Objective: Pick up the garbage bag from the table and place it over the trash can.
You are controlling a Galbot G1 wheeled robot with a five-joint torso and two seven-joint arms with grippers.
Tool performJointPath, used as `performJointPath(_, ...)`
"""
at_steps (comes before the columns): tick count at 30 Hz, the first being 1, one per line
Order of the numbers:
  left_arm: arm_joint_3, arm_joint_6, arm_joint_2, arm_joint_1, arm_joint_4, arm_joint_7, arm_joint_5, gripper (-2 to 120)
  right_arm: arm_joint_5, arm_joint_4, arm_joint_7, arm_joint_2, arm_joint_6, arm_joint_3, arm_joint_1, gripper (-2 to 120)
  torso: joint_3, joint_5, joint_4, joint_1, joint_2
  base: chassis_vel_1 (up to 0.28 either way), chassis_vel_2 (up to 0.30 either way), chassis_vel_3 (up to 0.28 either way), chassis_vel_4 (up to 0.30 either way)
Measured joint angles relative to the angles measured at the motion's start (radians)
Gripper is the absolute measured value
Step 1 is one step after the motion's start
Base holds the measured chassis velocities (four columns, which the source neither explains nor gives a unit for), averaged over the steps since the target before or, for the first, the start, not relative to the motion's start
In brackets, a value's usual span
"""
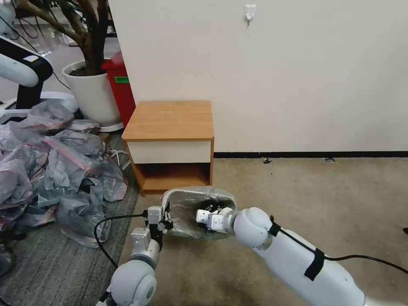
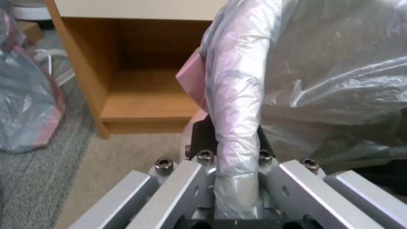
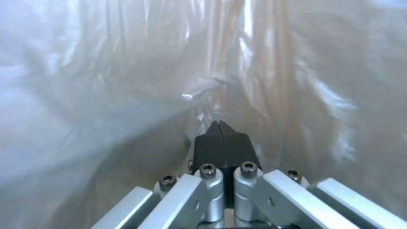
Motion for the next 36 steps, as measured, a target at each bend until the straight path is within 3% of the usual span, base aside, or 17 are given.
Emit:
performJointPath(6,0.001,0.006,0.004,-0.010,0.009,-0.008,-0.021,3,0.070,0.070,0.019,-0.071,0.010,0.029,-0.019,0,0.000,0.0001,0.0001,0.000,0.000,0.000,0.000,0.000,0.000)
performJointPath(10,0.001,0.016,0.011,-0.016,0.010,-0.025,-0.072,3,0.166,0.184,0.047,-0.159,0.021,0.108,-0.084,0,0.000,0.0001,0.0001,0.000,0.000,0.000,0.000,0.000,0.000)
performJointPath(13,-0.002,0.052,0.020,-0.021,-0.005,-0.060,-0.173,3,0.317,0.314,0.103,-0.237,0.063,0.274,-0.204,0,0.000,0.0001,-0.0001,0.000,0.000,0.000,0.000,0.000,0.000)
performJointPath(14,-0.002,0.052,0.020,-0.021,-0.005,-0.060,-0.173,3,0.317,0.314,0.103,-0.237,0.063,0.274,-0.204,0,0.000,0.0001,-0.0001,0.000,0.000,0.000,0.000,0.000,0.000)
performJointPath(17,-0.006,0.090,0.033,-0.020,-0.035,-0.109,-0.301,3,0.472,0.382,0.184,-0.257,0.138,0.479,-0.343,0,0.000,-0.0001,-0.0001,0.000,0.000,0.000,0.000,0.000,0.000)
performJointPath(18,-0.006,0.090,0.033,-0.020,-0.035,-0.109,-0.301,3,0.472,0.382,0.184,-0.257,0.138,0.479,-0.343,0,0.000,-0.0001,-0.0001,0.000,0.000,0.000,0.000,0.000,0.000)
performJointPath(21,-0.021,0.135,0.047,-0.013,-0.076,-0.181,-0.434,3,0.592,0.429,0.317,-0.193,0.261,0.672,-0.477,0,0.000,-0.0001,-0.0001,0.000,0.000,0.000,0.000,0.000,0.000)
performJointPath(22,-0.026,0.153,0.054,-0.012,-0.090,-0.204,-0.471,3,0.622,0.444,0.397,-0.161,0.295,0.707,-0.514,0,0.000,0.0001,0.0000,0.000,0.000,0.000,0.000,0.000,0.000)
performJointPath(23,-0.026,0.153,0.054,-0.012,-0.090,-0.204,-0.471,3,0.622,0.444,0.397,-0.161,0.295,0.707,-0.514,0,0.000,0.0001,0.0000,0.000,0.000,0.000,0.000,0.000,0.000)
performJointPath(24,-0.033,0.172,0.062,-0.012,-0.106,-0.236,-0.525,3,0.654,0.458,0.485,-0.120,0.339,0.733,-0.550,2,0.000,-0.0003,0.0000,0.000,0.000,0.000,0.000,0.000,0.000)
performJointPath(26,-0.044,0.205,0.075,-0.017,-0.130,-0.289,-0.618,3,0.679,0.481,0.573,-0.043,0.403,0.766,-0.609,12,0.000,0.0002,0.0000,0.000,0.000,0.000,0.000,0.000,0.000)
performJointPath(27,-0.044,0.205,0.075,-0.017,-0.130,-0.289,-0.618,3,0.679,0.481,0.573,-0.043,0.403,0.766,-0.609,12,0.000,0.0002,0.0000,0.000,0.000,0.000,0.000,0.000,0.000)
performJointPath(31,-0.061,0.256,0.097,-0.043,-0.144,-0.388,-0.774,3,0.659,0.521,0.664,0.075,0.472,0.795,-0.697,30,0.000,-0.0003,0.0001,0.000,0.000,0.000,0.000,0.000,0.000)
performJointPath(32,-0.061,0.256,0.097,-0.043,-0.144,-0.388,-0.774,3,0.659,0.521,0.664,0.075,0.472,0.795,-0.697,30,0.000,-0.0003,0.0001,0.000,0.000,0.000,0.000,0.000,0.000)
performJointPath(36,-0.065,0.295,0.122,-0.073,-0.130,-0.431,-0.865,3,0.630,0.535,0.697,0.149,0.494,0.807,-0.747,48,0.000,-0.0004,0.0001,0.000,0.000,0.000,0.000,0.000,0.000)
